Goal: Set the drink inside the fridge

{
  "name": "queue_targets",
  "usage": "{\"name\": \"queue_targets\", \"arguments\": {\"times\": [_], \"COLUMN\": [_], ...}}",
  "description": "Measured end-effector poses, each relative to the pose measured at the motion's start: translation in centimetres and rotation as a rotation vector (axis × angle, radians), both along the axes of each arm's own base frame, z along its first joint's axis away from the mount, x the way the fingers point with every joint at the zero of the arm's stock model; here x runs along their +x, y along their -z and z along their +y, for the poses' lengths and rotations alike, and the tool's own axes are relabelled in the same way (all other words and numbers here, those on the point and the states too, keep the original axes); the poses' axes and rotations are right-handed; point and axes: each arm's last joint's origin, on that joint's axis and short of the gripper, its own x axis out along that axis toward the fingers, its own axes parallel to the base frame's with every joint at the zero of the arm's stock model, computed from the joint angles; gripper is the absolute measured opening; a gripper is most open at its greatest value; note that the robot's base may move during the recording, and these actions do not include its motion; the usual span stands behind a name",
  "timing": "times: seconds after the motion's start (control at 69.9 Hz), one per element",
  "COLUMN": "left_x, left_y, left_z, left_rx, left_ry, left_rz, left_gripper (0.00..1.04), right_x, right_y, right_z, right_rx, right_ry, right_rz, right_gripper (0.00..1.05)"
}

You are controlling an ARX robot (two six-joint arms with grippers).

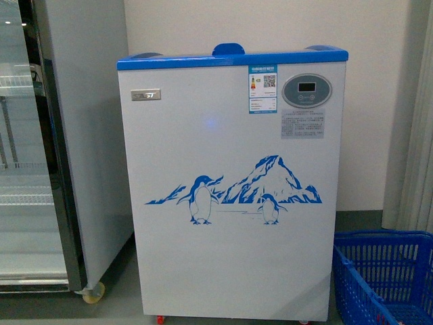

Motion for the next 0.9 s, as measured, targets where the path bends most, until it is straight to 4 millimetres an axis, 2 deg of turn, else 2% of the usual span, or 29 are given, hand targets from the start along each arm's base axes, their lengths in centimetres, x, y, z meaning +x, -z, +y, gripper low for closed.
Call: {"name": "queue_targets", "arguments": {"times": [0.901], "left_x": [0.0], "left_y": [0.0], "left_z": [0.0], "left_rx": [0.0], "left_ry": [0.0], "left_rz": [0.0], "left_gripper": [0.97], "right_x": [0.0], "right_y": [0.0], "right_z": [0.0], "right_rx": [0.0], "right_ry": [0.0], "right_rz": [0.0], "right_gripper": [0.98]}}
